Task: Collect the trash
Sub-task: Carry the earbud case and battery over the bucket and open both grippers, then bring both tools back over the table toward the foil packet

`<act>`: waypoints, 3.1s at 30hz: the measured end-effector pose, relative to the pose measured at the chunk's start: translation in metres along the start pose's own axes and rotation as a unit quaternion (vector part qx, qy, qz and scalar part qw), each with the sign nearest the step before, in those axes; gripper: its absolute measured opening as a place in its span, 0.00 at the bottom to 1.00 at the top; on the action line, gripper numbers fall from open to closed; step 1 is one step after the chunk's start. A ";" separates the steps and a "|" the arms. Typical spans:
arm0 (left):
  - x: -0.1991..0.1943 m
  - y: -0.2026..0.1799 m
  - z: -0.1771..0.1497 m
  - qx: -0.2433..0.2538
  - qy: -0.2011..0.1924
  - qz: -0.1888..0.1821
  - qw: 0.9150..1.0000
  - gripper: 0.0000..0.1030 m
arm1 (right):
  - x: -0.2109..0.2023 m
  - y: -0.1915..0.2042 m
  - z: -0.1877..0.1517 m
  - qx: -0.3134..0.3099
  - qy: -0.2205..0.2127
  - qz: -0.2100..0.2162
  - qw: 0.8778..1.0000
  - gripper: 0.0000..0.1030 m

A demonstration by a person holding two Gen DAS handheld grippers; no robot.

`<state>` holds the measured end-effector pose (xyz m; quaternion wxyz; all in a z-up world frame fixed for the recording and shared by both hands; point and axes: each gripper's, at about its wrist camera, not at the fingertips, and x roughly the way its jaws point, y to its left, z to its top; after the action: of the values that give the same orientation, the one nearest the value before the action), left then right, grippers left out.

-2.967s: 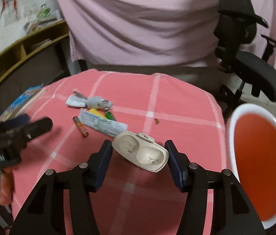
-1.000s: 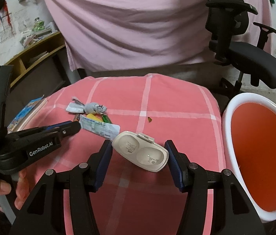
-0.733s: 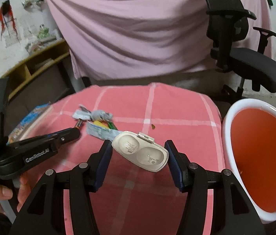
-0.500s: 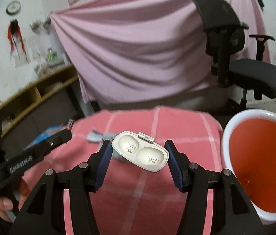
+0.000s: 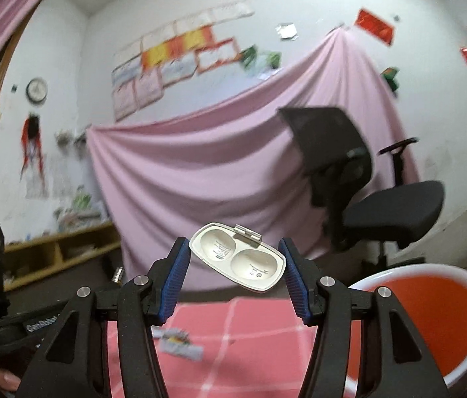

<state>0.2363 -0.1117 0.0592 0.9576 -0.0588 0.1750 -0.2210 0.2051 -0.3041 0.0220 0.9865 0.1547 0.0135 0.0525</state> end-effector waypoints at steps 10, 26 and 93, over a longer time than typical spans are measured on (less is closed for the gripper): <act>0.044 -0.083 0.014 0.065 0.024 -0.059 0.996 0.07 | -0.010 -0.064 0.007 0.067 0.001 -0.081 0.994 0.52; 0.152 -0.154 -0.014 0.055 0.186 -0.115 0.974 0.07 | -0.007 -0.141 -0.009 0.151 0.080 -0.171 0.970 0.53; -0.028 0.103 -0.031 0.003 -0.048 0.196 0.979 0.98 | 0.027 0.074 -0.025 -0.150 0.036 0.000 0.988 1.00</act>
<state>0.2427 -0.0082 0.0196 0.9899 -0.0307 0.1358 -0.0266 0.2238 -0.2231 0.0203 0.9974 0.0028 0.0407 0.0595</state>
